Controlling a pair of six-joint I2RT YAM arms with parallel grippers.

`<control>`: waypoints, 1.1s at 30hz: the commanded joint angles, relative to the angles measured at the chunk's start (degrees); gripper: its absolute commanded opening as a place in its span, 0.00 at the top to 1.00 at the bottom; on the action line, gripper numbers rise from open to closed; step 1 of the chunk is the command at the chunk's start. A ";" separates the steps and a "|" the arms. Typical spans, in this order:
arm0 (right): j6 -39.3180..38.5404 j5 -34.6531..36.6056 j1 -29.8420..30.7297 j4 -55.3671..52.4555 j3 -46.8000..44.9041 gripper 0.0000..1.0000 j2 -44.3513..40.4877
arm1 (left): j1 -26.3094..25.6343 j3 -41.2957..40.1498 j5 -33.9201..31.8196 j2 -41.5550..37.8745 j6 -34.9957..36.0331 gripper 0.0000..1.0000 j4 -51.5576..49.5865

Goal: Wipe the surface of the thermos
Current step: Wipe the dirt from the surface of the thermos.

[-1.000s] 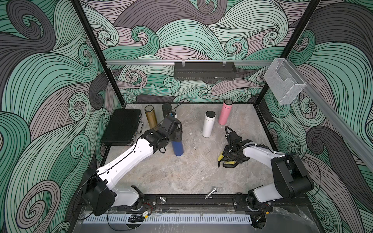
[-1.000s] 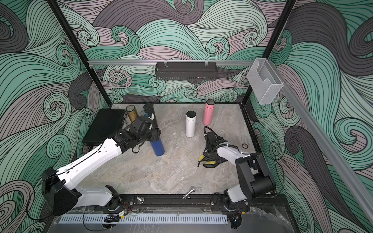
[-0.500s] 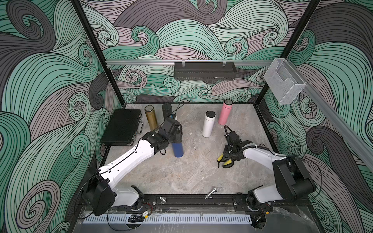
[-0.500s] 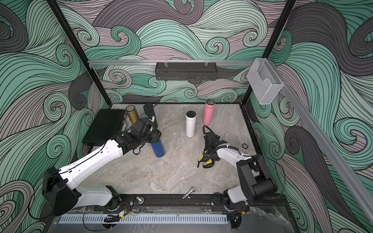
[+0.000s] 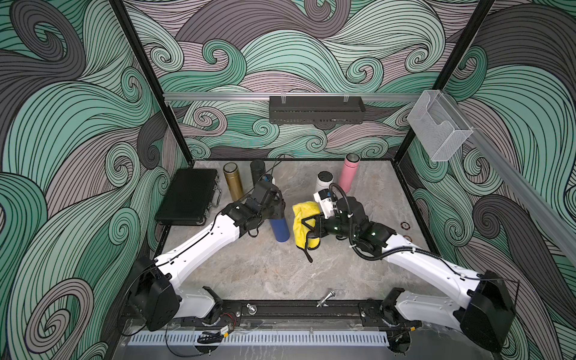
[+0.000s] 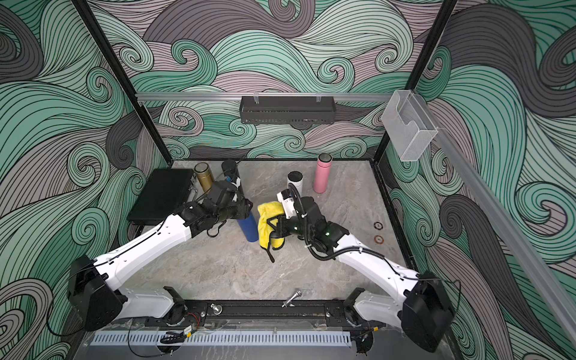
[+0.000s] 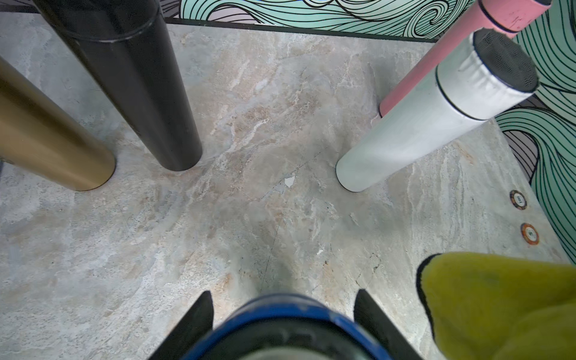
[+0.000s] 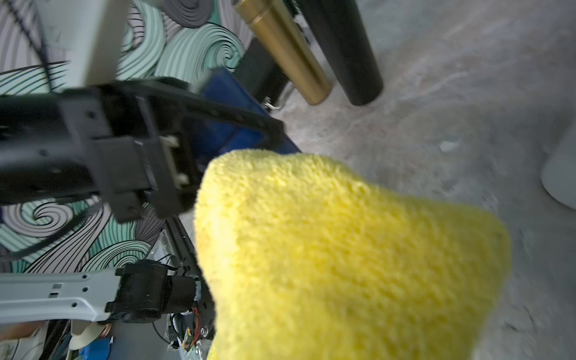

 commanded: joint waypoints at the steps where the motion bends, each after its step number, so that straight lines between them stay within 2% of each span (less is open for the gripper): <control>1: -3.71 -5.32 1.80 4.61 4.77 1.00 4.73 | 0.54 4.11 1.71 0.16 -1.63 1.00 3.41; 4: -1.51 -6.13 2.32 6.04 6.67 1.00 9.61 | 0.54 4.33 1.43 -0.68 -2.67 1.00 3.67; 10: 5.37 -3.88 2.90 14.38 0.17 1.00 15.78 | 0.62 4.96 0.35 -3.55 -6.60 1.00 4.61; 13: 6.22 0.32 3.68 13.09 -2.19 1.00 16.43 | 0.62 6.09 -0.37 -4.06 -7.67 1.00 3.88; 16: 5.35 3.61 5.10 10.96 -2.91 1.00 15.58 | 0.62 6.66 -1.35 -4.22 -8.72 1.00 3.18; 19: 2.38 2.38 7.39 5.91 0.69 1.00 15.13 | 0.62 6.99 -1.53 -3.40 -9.48 1.00 3.06; 21: -0.73 4.54 10.39 4.41 3.09 1.00 13.73 | 0.62 7.10 -1.02 -2.51 -10.00 1.00 3.16; 24: -4.49 8.94 13.15 5.26 5.63 1.00 11.34 | 0.62 6.19 -0.36 -2.11 -11.19 1.00 4.15; 30: -5.32 18.88 12.67 12.25 3.59 1.00 9.47 | 0.62 4.49 0.74 -3.90 -13.86 1.00 5.74; 33: -4.00 21.20 11.61 15.46 1.35 1.00 9.90 | 0.67 4.20 1.40 -4.79 -14.42 1.00 5.92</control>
